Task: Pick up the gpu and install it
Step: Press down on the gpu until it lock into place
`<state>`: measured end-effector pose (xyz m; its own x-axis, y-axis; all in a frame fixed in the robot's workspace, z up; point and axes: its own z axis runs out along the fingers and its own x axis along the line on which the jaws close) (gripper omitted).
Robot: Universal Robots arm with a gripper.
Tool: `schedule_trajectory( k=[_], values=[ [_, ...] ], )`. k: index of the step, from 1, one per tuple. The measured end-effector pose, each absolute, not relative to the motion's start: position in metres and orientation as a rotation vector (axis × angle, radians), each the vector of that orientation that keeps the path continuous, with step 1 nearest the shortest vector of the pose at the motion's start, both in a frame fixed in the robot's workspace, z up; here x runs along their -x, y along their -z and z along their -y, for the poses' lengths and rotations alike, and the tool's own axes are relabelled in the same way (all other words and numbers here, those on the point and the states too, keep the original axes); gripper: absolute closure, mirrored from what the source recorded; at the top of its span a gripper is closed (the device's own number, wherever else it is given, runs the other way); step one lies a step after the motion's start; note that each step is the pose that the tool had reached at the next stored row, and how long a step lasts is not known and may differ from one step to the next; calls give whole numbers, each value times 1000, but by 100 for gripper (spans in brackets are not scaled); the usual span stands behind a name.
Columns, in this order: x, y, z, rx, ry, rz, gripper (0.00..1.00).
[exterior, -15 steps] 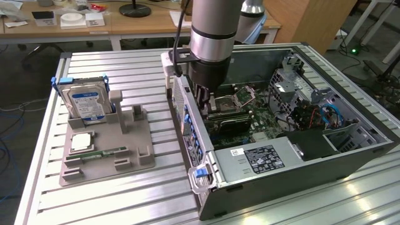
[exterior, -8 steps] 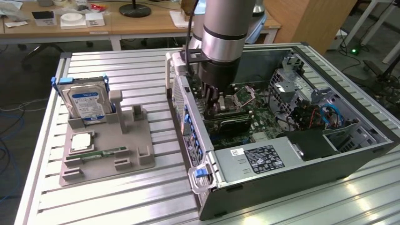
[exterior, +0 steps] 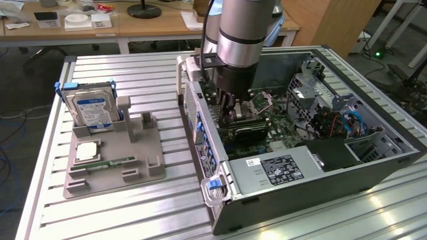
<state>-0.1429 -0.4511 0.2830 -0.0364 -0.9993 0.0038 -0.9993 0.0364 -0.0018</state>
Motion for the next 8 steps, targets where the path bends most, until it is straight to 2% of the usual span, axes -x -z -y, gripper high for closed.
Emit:
schedule_trajectory(
  k=[8],
  values=[
    [150,-291,451,-2180,-6,2260,90]
  ],
)
